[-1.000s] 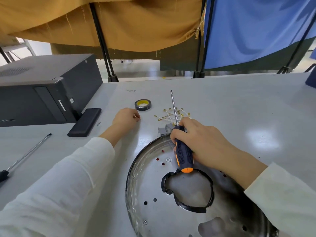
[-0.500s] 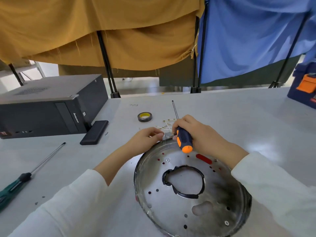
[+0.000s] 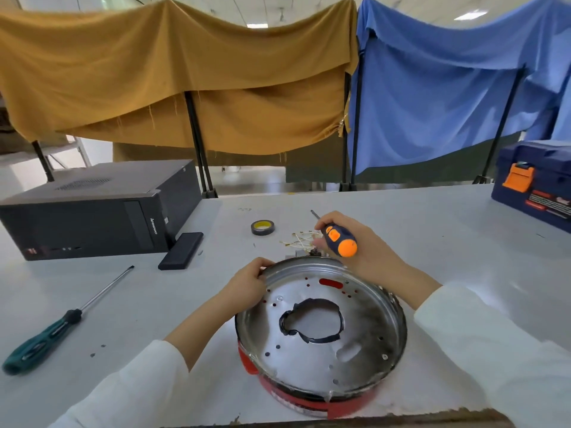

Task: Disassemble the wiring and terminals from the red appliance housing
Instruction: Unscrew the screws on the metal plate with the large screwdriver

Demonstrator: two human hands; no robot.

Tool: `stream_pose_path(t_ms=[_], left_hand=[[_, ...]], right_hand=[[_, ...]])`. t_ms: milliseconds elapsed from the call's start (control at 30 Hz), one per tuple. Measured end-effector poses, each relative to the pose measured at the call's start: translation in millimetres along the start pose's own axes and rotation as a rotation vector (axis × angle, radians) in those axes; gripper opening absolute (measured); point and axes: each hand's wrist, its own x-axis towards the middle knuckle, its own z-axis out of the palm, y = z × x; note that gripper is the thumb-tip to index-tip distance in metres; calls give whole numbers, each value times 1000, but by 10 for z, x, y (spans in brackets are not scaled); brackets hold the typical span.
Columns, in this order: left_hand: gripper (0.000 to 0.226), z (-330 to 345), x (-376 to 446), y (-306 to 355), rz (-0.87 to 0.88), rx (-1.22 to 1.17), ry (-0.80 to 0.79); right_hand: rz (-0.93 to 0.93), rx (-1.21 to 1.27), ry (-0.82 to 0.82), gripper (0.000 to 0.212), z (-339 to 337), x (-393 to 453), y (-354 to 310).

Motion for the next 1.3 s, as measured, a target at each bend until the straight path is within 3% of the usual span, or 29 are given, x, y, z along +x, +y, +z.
stream_pose_path(t_ms=[100,267,500,700,967,1133,1300], left_hand=[[46,-53,-85,-86,-45,42,46],[41,-131,-130,-81,-133,122,23],[43,-161,-36,51,-23,222,-12],[37,-95,54,108,54,346,-45],[29,-121,5,154,-117,647,-169],[38,-52,125,195,24,537,-76],[27,76,245,117,78,536,-51]], right_hand=[[14,39,59,30,-26,-12,-124],[-11,63,149,13,-67,19,-285],[47,-58,285,46,-193,78,-465],[4,-184,318,34,-215,137,-483],[24,-234,367,34,-132,159,-390],[22,-260,425,32,-84,170,-357],[31,-248,446,32,-100,216,-314]])
